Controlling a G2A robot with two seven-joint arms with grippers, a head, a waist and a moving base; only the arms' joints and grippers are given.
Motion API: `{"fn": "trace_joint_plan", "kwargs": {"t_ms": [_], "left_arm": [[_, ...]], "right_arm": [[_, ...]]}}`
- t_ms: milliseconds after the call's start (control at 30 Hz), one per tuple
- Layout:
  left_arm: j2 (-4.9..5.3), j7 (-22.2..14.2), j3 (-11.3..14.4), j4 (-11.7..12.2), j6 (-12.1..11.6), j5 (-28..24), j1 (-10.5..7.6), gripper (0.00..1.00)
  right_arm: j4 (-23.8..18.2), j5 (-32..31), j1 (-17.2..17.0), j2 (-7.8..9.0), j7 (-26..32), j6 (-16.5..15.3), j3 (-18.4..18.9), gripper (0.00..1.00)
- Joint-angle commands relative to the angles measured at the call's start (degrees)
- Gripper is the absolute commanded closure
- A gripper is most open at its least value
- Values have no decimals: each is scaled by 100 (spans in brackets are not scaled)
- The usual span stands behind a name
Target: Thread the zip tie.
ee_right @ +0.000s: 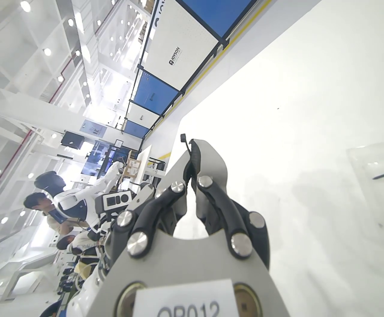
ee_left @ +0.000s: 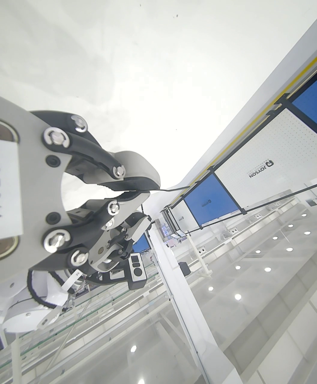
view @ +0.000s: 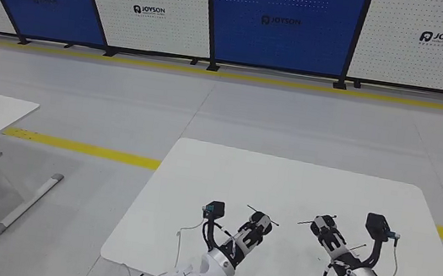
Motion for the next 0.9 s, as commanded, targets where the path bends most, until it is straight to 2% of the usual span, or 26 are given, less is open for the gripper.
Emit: {"fn": "trace_joint_plan", "kwargs": {"t_ms": [0,133,233,300,467,733,867], "left_arm": [[0,0,0,0,0,0,0,100],[0,0,0,0,0,0,0,100],[0,0,0,0,0,0,0,100],[0,0,0,0,0,0,0,100],[0,0,0,0,0,0,0,100],[0,0,0,0,0,0,0,100],[0,0,0,0,0,0,0,100]], "right_arm": [[0,0,0,0,0,0,0,100],[17,26,2,-11,12,-54,-7,100],[-48,13,73,-34,140,22,-72,100],[-62,-92,177,-51,303,145,-189,100],[130,-408,441,-108,548,164,-440,100],[170,-528,470,-119,500,164,-425,100],[113,-491,426,-124,531,-25,-356,100]]}}
